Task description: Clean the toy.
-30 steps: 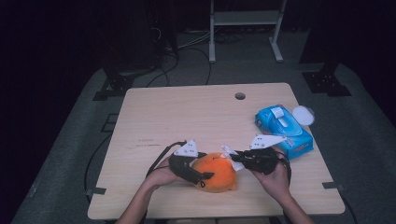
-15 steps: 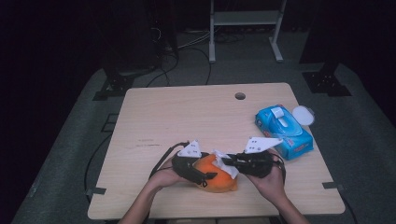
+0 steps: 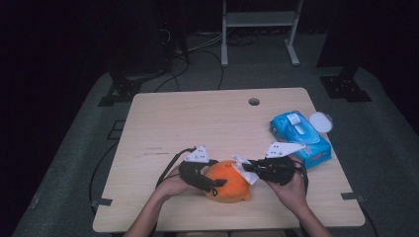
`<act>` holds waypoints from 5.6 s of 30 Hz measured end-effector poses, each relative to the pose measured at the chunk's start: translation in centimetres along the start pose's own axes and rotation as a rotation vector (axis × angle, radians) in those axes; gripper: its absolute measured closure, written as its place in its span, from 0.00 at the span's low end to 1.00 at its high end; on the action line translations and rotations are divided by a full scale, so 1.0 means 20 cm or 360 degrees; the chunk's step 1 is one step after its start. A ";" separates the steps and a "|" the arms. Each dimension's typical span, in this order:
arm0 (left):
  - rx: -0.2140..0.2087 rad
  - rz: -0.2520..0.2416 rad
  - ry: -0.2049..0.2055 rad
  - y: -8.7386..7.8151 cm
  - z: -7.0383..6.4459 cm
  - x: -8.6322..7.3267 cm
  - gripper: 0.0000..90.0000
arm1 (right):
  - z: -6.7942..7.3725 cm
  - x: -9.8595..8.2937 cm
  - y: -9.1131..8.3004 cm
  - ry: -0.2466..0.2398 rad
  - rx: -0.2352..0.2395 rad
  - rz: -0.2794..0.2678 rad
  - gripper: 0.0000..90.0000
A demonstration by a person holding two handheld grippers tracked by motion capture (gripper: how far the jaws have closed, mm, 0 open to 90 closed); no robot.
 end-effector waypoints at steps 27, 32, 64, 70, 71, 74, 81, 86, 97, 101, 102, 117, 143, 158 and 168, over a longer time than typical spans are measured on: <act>-0.0115 0.0028 -0.0073 0.03 -0.05 0.00 0.09 | 0.03 -0.03 0.05 0.0052 0.0157 0.0066 0.90; -0.0094 -0.0009 -0.0010 0.02 -0.07 0.02 0.22 | 0.03 -0.02 0.04 0.0043 0.0122 0.0060 0.90; 0.0098 -0.0056 0.0089 0.01 0.00 0.04 0.26 | -0.08 -0.07 -0.04 0.0145 0.0082 0.0002 0.90; 0.0140 -0.0041 0.0151 0.02 -0.04 0.07 0.26 | -0.01 -0.02 -0.01 0.0078 0.0126 -0.0004 0.90; 0.0163 -0.0032 0.0190 0.02 -0.06 0.08 0.26 | 0.01 -0.01 0.00 0.0060 0.0136 -0.0005 0.90; 0.0183 -0.0029 0.0223 0.03 -0.08 0.09 0.26 | 0.06 0.02 0.02 0.0015 0.0168 -0.0007 0.90; 0.0175 -0.0015 0.0207 0.03 -0.07 0.08 0.26 | 0.04 0.01 0.02 0.0027 0.0170 0.0006 0.90; 0.0152 -0.0022 0.0169 0.02 -0.05 0.07 0.26 | -0.05 -0.05 -0.03 0.0114 0.0141 -0.0005 0.90; 0.0153 -0.0027 0.0184 0.02 -0.05 0.07 0.26 | -0.09 -0.08 -0.05 0.0168 0.0132 0.0013 0.90; 0.0161 -0.0028 0.0215 0.02 -0.07 0.08 0.26 | -0.05 -0.04 -0.04 0.0138 0.0164 0.0002 0.90; 0.0166 -0.0026 0.0229 0.02 -0.08 0.09 0.26 | -0.02 -0.02 -0.03 0.0112 0.0178 0.0002 0.90; 0.0131 -0.0060 0.0203 0.03 -0.08 0.11 0.15 | 0.06 0.01 0.02 0.0021 0.0196 0.0068 0.91; 0.0068 -0.0084 0.0124 0.05 -0.11 0.12 0.17 | 0.05 0.03 -0.02 -0.0022 0.0176 0.0119 0.91; 0.0102 -0.0150 0.0184 0.05 -0.16 0.18 0.20 | 0.11 0.07 0.01 -0.0109 0.0172 0.0160 0.91; 0.0078 -0.0144 0.0151 0.07 -0.14 0.14 0.30 | 0.03 0.05 -0.08 -0.0028 0.0120 0.0115 0.91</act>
Point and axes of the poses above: each handheld gripper's, and its own axes: y roughly forward along the jaws, x roughly out of its top, z roughly to its left, the point moved 10 cm from there along y, roughly forward along the jaws, and after that the axes turned 10 degrees about x, right-handed, at the moved point
